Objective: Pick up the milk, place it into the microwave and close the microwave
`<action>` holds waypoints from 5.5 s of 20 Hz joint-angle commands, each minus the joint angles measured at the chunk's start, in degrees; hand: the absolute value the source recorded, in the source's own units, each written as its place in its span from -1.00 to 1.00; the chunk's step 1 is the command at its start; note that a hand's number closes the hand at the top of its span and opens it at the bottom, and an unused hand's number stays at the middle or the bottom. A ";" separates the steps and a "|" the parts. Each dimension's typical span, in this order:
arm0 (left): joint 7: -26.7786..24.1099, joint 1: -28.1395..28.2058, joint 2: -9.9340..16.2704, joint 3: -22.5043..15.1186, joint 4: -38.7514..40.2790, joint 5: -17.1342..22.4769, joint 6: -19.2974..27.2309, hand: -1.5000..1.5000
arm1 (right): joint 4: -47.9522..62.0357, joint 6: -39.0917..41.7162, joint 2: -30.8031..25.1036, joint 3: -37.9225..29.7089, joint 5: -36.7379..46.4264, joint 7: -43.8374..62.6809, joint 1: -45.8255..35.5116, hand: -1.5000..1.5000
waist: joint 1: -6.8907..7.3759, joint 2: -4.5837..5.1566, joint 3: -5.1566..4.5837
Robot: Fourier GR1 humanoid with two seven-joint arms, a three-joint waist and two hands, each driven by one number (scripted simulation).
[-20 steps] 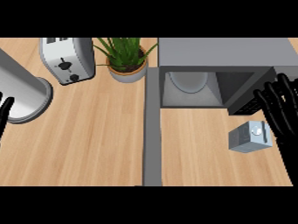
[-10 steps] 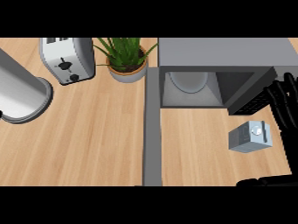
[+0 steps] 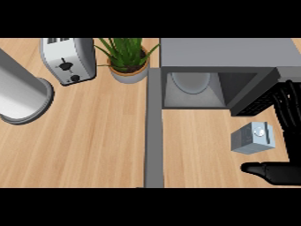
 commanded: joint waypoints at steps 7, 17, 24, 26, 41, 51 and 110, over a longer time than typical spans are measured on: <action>0.50 0.83 1.20 5.14 0.40 4.58 -4.43 -1.00 | 16.99 1.72 -0.42 -4.20 2.59 -11.55 -1.77 -1.00 | 0.04 0.03 -0.01; 0.36 2.12 -3.30 2.99 -0.78 0.76 -4.84 -1.00 | 27.75 7.89 -2.88 -7.18 3.54 -22.88 1.47 -1.00 | -0.06 0.02 0.00; -1.88 6.15 -5.57 0.41 -2.01 -1.13 -7.30 -1.00 | 35.63 9.87 -4.62 -6.68 7.90 -30.98 -0.43 -1.00 | 0.10 0.01 0.00; 0.04 2.35 -3.86 4.48 -0.35 1.62 -7.27 -1.00 | 36.11 8.15 -3.96 -6.86 7.84 -30.42 -1.93 -1.00 | -0.07 0.01 -0.01; -1.09 3.07 -4.14 2.94 -1.40 -0.67 -6.96 -1.00 | 67.28 -0.75 -10.13 -12.57 14.70 -44.36 -14.58 -1.00 | 0.53 0.24 0.05; 0.42 4.11 -3.41 4.14 -0.71 3.56 -8.47 -1.00 | 76.55 22.52 -13.61 -9.85 10.95 -49.91 -16.25 -1.00 | 0.96 0.20 0.08; 2.64 -0.67 -0.20 10.42 7.06 8.44 -13.56 -1.00 | 61.16 -16.52 3.16 -0.58 18.61 -29.02 -41.79 1.00 | 1.92 0.62 0.02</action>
